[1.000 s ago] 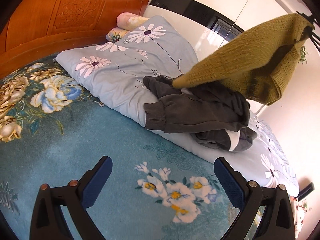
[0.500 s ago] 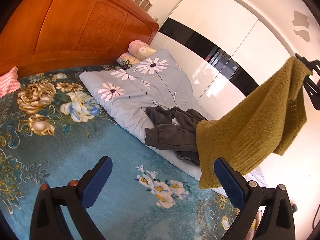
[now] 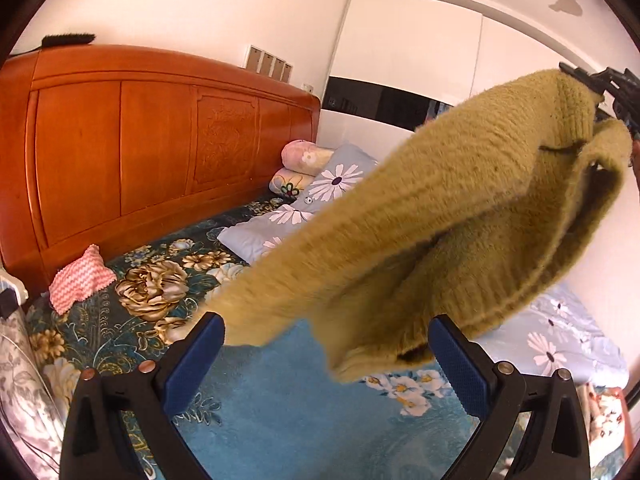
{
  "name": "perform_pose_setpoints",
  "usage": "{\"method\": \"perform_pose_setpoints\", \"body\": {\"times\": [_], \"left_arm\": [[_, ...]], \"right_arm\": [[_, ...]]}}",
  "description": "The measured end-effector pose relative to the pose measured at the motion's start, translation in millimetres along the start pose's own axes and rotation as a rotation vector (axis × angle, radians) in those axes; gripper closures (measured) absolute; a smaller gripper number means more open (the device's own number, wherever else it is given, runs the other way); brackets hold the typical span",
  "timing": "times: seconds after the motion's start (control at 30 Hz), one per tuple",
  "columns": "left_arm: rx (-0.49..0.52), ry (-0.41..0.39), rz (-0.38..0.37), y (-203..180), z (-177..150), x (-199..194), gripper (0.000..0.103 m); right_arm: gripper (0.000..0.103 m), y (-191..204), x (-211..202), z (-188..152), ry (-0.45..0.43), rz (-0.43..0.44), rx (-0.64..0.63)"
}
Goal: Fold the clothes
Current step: 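Carry the yellow vest with the right tool and lower it onto the bed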
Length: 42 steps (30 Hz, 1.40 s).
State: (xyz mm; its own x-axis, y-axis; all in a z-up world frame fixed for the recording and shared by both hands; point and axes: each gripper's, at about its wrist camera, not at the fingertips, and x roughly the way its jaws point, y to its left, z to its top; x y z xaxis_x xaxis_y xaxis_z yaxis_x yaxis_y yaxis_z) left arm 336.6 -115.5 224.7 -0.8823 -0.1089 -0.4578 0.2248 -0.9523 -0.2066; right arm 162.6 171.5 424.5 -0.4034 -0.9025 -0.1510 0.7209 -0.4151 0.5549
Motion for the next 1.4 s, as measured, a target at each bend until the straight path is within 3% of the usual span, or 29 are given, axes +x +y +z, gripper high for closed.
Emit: {"method": "perform_pose_setpoints", "body": {"times": [0.1,0.23,0.47,0.53,0.63,0.73,0.8,1.07,1.2,1.4], "left_arm": [[0.070,0.027,-0.007,-13.0,-11.5,1.7,0.000],[0.125,0.083,-0.027,-26.7,-25.2,13.5,0.000],[0.150,0.171,-0.039,-41.2,-45.0,40.3,0.000],[0.163,0.199,-0.034,-45.8,-51.2,48.3,0.000],[0.185,0.243,-0.017,-49.8,-62.8,58.8,0.000],[0.182,0.280,-0.016,-52.8,-71.5,69.4,0.000],[0.179,0.303,-0.016,-54.9,-77.3,76.1,0.000],[0.208,0.354,-0.016,-64.5,-92.3,88.2,0.000],[0.196,0.378,-0.023,-63.3,-93.9,97.6,0.000],[0.179,0.449,-0.049,-64.4,-94.5,128.8,0.000]], "right_arm": [[0.092,-52.0,-24.0,-27.0,0.025,-0.112,0.051],[0.092,-123.0,-59.6,-63.8,0.044,-0.324,0.137],[0.092,-230.5,-98.9,-144.7,0.209,-0.685,0.327],[0.092,-258.2,-112.7,-169.4,0.214,-0.736,0.406],[0.092,-285.6,-139.4,-196.3,0.122,-0.717,0.564],[0.092,-294.2,-157.0,-206.8,0.059,-0.695,0.635],[0.091,-295.3,-161.1,-210.0,0.066,-0.694,0.656],[0.091,-287.7,-166.2,-258.6,0.320,-0.904,0.472],[0.091,-281.3,-183.8,-300.3,0.370,-0.937,0.481],[0.091,-285.5,-214.9,-362.9,0.470,-1.087,0.543]]}}
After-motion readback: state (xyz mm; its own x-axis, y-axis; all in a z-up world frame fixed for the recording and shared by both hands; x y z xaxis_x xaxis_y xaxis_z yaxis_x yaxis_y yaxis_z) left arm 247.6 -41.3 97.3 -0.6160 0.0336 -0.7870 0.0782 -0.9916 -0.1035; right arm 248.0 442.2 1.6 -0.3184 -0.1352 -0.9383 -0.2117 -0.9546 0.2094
